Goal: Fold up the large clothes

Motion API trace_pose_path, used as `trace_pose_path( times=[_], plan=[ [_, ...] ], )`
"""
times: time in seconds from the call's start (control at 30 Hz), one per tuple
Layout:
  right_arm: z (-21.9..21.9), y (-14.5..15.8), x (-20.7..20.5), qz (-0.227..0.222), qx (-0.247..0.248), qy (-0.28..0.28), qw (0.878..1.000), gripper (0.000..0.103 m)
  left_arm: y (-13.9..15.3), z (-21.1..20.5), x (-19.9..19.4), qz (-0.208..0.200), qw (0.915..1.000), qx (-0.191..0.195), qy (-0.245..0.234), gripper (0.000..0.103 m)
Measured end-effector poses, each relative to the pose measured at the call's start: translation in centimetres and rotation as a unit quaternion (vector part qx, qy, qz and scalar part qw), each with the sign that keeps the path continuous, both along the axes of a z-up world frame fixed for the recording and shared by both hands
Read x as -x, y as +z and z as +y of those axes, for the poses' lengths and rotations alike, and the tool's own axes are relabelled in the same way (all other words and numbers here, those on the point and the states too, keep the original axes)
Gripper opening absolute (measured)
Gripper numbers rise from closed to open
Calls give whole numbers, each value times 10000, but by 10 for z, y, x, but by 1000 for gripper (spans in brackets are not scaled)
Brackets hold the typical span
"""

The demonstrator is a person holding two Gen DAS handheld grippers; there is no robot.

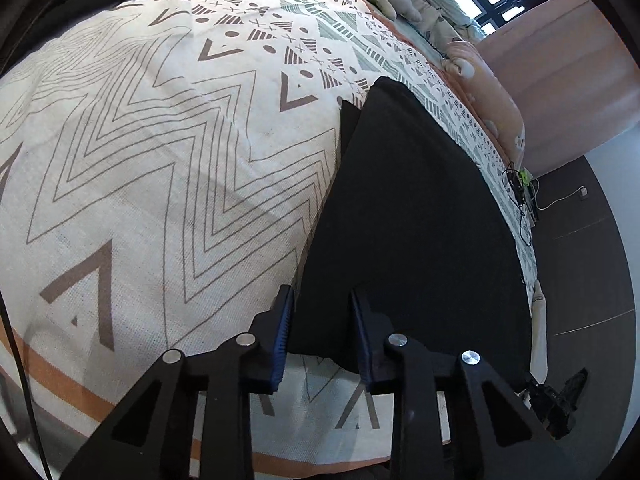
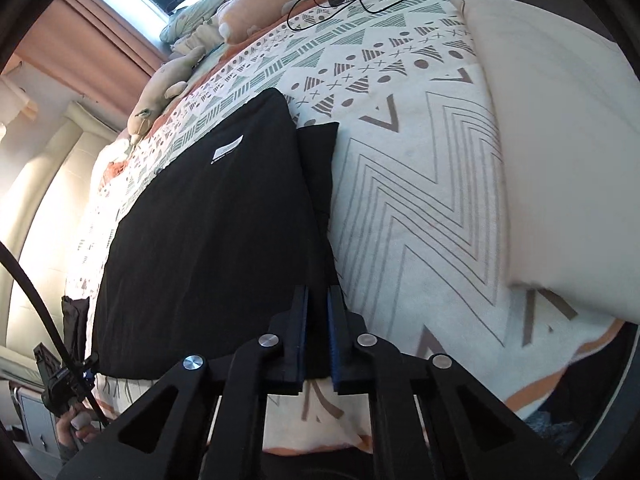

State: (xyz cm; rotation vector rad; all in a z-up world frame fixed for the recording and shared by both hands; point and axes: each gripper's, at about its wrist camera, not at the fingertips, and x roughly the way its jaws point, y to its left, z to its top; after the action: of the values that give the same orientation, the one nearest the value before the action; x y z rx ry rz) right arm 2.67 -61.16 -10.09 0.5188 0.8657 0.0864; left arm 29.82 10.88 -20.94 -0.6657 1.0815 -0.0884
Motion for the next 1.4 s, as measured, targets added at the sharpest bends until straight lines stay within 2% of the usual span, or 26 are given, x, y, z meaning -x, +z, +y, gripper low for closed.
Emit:
trace_pose_path(
  times=[0.07, 0.3, 0.4, 0.5, 0.53, 0.6, 0.63, 0.67, 0.77, 0.8, 0.83, 0.87, 0.9, 1.03, 1.17, 1.3, 1.37, 1.4],
  plan=[
    [0, -3, 6, 75, 118, 1, 9999, 3, -6, -2, 3, 122, 9999, -58, 5, 30],
    [-7, -29, 24, 419, 189, -151, 9988, 2, -5, 0, 13, 101, 9999, -28, -35, 30],
    [-11, -25, 32, 428, 122, -228, 9987, 2, -4, 5, 18, 94, 9998, 163, -21, 30],
    [-17, -7, 44, 261, 101, -330, 9991, 3, -3, 11, 24, 169, 9990, 401, 68, 30],
    [-18, 1, 47, 182, 151, -352, 9991, 3, -1, 12, 27, 162, 9990, 394, 108, 35],
    [-19, 13, 52, 60, 225, -403, 9989, 3, 5, 12, 30, 74, 9993, 330, 160, 63],
    [-18, 20, 55, -13, 191, -450, 9988, 4, 8, 13, 33, -48, 9991, 388, 150, 88],
    [-16, 26, 56, -67, 141, -442, 9989, 4, 11, 14, 36, -173, 9986, 467, 155, 97],
    [1, 46, 54, -300, 198, -260, 9990, 5, 17, 18, 42, -327, 9977, 550, 240, 97],
    [6, 52, 51, -349, 214, -181, 9990, 14, 18, 19, 44, -356, 9974, 576, 246, 97],
    [18, 59, 49, -426, 195, -40, 9989, 40, 20, 20, 44, -386, 9972, 590, 262, 97],
    [25, 64, 47, -473, 179, 68, 9987, 59, 22, 20, 45, -428, 9969, 605, 282, 97],
    [35, 68, 46, -565, 163, 199, 9981, 84, 23, 21, 46, -471, 9965, 628, 293, 97],
    [64, 77, 41, -768, 155, 520, 9956, 85, 23, 22, 48, -550, 9947, 786, 361, 97],
    [94, 76, 29, -750, 338, 841, 9931, 85, 14, 27, 48, -564, 9908, 1144, 451, 97],
    [116, 69, 13, -664, 382, 996, 9921, 84, 8, 28, 48, -526, 9887, 1329, 442, 97],
    [130, 69, 4, -618, 551, 1104, 9904, 69, 6, 25, 45, -511, 9884, 1379, 374, 94],
    [135, 68, 2, -574, 610, 1157, 9897, 58, 4, 23, 43, -478, 9882, 1415, 353, 92]
  ],
)
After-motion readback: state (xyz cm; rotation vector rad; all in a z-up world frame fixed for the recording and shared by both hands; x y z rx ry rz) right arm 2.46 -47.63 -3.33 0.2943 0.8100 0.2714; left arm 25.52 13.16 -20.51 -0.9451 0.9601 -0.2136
